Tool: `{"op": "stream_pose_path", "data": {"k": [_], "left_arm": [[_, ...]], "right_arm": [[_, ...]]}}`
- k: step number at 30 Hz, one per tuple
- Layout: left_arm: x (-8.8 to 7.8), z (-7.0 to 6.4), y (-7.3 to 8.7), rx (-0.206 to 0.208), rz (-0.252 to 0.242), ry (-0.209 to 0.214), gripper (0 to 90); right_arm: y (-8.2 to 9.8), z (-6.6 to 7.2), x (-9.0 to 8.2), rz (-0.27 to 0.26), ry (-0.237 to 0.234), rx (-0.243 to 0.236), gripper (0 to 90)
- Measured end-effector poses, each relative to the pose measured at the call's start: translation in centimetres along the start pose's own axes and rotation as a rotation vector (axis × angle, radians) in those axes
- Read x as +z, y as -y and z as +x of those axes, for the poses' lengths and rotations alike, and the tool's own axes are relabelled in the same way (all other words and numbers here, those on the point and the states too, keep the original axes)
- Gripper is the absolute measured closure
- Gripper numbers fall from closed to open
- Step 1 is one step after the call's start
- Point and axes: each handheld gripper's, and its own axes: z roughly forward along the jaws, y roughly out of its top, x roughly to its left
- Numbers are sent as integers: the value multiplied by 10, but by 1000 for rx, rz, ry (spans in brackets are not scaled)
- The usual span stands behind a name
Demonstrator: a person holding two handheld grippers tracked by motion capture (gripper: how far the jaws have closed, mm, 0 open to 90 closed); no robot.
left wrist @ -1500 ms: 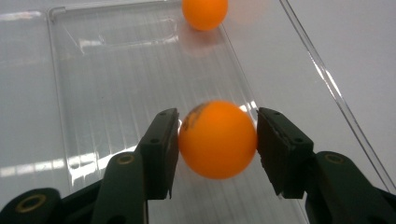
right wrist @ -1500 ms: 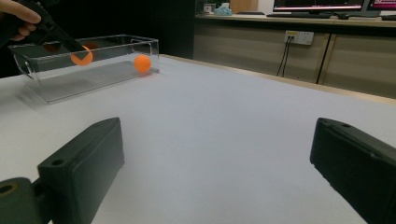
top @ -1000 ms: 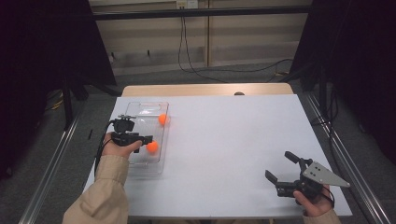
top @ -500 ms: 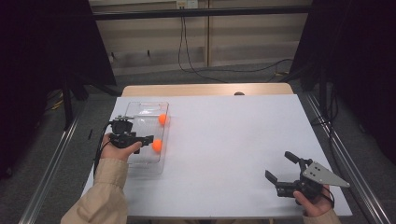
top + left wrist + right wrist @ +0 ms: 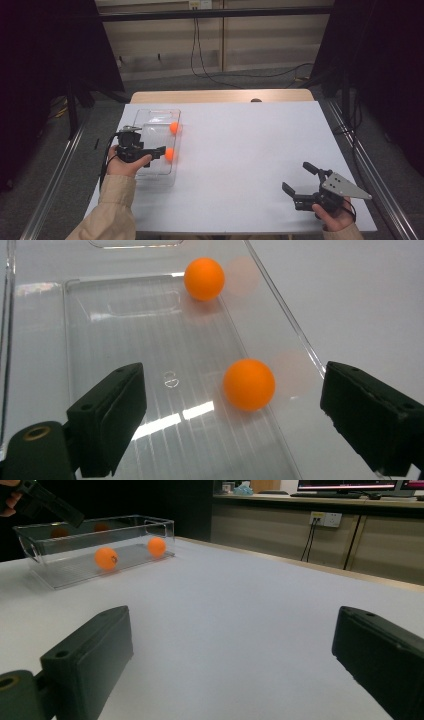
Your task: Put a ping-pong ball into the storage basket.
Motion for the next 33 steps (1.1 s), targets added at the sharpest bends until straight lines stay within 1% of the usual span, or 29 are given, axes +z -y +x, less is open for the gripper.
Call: {"op": "stream_pose_path", "data": {"k": [1,2,3,5,6,7,9,12,15,16,17,18,19,23,25,27,29,31,32,33], "left_arm": [[0,0,0,-3,-6,9,110],[-2,0,1,3,-8,12,109],[-2,0,1,-1,-15,14,108],[-3,-2,2,11,-17,4,98],[-3,-3,2,2,-29,14,95],[-4,-3,2,13,-28,16,94],[-4,-4,3,13,-40,24,91],[-5,-6,4,16,-55,21,84],[-6,-6,6,11,-72,25,64],[-6,-5,7,17,-73,29,63],[-6,-6,8,8,-87,33,57],[-7,-6,9,12,-92,25,52],[-8,-5,9,25,-96,24,51],[-10,-6,12,24,-128,48,44],[-12,-6,13,40,-130,38,41],[-12,-7,14,30,-152,55,41],[-13,-7,16,32,-168,62,40],[-15,-7,17,42,-175,69,40],[-16,-7,18,34,-188,65,40],[-16,-6,18,41,-189,66,40]], "right_arm": [[0,0,0,0,0,-1,25],[0,0,0,1,1,-2,25],[0,0,0,0,1,-2,25],[0,0,0,1,5,-4,24],[0,0,0,1,5,-4,25],[0,0,0,3,4,-2,25],[0,0,0,1,6,-3,25],[0,0,0,2,6,-3,25],[0,0,1,2,6,-3,25],[0,0,1,2,6,-5,25],[0,0,1,2,6,-5,24],[0,0,1,1,7,-8,25],[0,0,1,2,6,-6,24],[0,0,0,1,1,-3,25],[0,1,0,-4,11,2,25],[0,1,0,-1,8,-3,24],[0,0,0,-2,8,-4,25],[0,0,0,-4,9,-3,25],[0,0,0,-3,7,-4,25],[0,0,0,-5,9,-4,25]]}}
